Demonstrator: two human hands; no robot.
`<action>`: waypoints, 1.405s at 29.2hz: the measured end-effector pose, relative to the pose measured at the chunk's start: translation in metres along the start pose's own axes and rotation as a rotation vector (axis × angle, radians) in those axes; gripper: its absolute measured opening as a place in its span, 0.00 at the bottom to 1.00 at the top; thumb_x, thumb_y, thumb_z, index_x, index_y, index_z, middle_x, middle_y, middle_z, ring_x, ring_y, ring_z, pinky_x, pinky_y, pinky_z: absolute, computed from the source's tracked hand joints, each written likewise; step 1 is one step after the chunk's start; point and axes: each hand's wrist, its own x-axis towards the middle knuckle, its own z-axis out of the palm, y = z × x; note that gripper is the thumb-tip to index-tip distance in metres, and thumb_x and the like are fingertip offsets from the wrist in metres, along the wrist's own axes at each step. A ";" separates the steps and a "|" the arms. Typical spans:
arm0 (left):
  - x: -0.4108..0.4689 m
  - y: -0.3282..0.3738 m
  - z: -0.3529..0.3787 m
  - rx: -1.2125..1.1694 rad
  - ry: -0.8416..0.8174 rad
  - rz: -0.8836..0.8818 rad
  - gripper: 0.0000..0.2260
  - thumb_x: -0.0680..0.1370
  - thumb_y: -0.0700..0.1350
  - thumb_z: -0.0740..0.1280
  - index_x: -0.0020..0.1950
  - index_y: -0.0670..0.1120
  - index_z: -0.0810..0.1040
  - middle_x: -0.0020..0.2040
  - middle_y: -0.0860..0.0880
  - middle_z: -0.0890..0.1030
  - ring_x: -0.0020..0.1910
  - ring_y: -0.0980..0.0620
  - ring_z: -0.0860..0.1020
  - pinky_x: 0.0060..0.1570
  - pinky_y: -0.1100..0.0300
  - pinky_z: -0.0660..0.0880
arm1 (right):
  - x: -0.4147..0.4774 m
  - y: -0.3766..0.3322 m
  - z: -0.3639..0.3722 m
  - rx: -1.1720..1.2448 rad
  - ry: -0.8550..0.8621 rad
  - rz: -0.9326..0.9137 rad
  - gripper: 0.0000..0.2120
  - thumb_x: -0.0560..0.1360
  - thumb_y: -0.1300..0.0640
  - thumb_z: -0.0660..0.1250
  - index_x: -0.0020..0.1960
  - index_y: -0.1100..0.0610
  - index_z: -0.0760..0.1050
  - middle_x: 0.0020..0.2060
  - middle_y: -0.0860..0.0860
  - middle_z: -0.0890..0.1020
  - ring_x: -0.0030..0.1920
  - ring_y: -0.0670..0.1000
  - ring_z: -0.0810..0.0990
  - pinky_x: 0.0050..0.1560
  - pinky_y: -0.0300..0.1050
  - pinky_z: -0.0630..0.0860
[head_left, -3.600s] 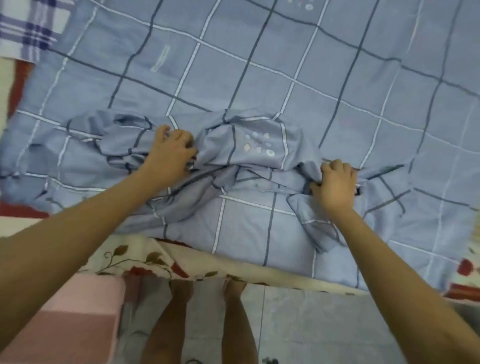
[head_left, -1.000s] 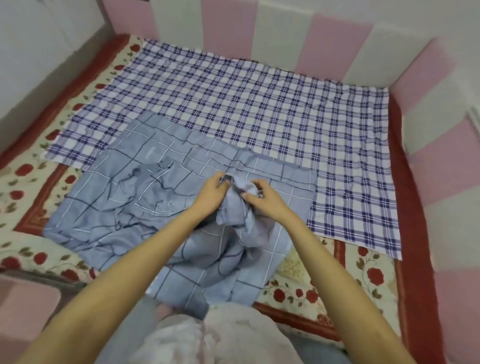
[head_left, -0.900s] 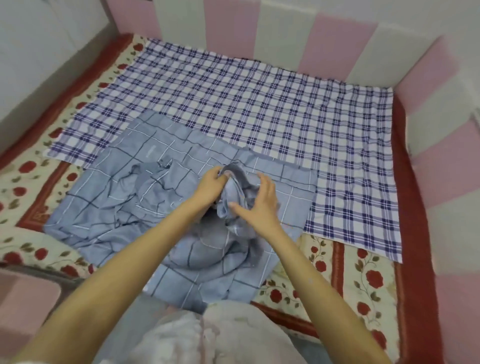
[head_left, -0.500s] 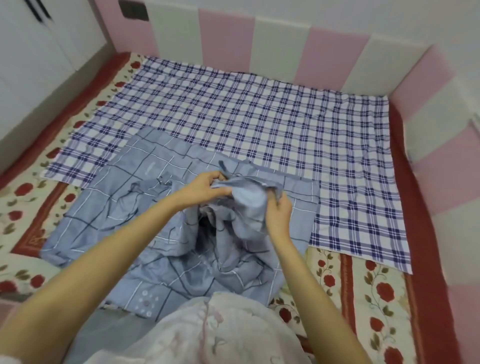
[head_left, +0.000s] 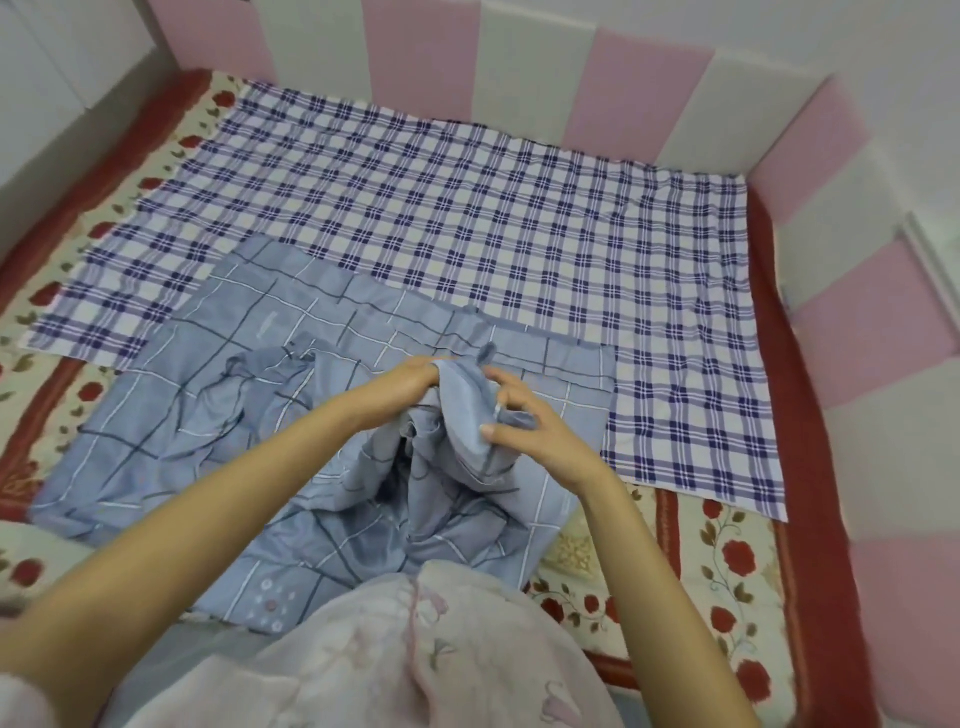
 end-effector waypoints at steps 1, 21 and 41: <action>-0.001 -0.002 0.001 -0.088 0.050 -0.054 0.15 0.80 0.36 0.54 0.41 0.47 0.77 0.32 0.57 0.82 0.37 0.57 0.79 0.36 0.67 0.74 | 0.001 0.000 0.005 -0.025 -0.034 -0.006 0.12 0.71 0.51 0.72 0.43 0.53 0.70 0.72 0.41 0.61 0.71 0.37 0.61 0.67 0.42 0.65; -0.045 -0.018 -0.084 -0.171 0.309 -0.202 0.12 0.78 0.39 0.57 0.36 0.41 0.74 0.33 0.44 0.77 0.31 0.49 0.75 0.32 0.60 0.71 | 0.048 0.002 -0.001 0.195 0.416 0.065 0.07 0.71 0.71 0.68 0.48 0.64 0.78 0.40 0.57 0.82 0.43 0.57 0.81 0.45 0.50 0.78; -0.036 -0.027 -0.040 0.440 0.159 0.456 0.05 0.72 0.52 0.71 0.44 0.62 0.77 0.44 0.59 0.79 0.42 0.59 0.76 0.43 0.65 0.71 | -0.019 -0.014 -0.095 0.032 1.297 -0.193 0.14 0.79 0.57 0.63 0.41 0.68 0.71 0.34 0.55 0.68 0.31 0.44 0.65 0.35 0.41 0.66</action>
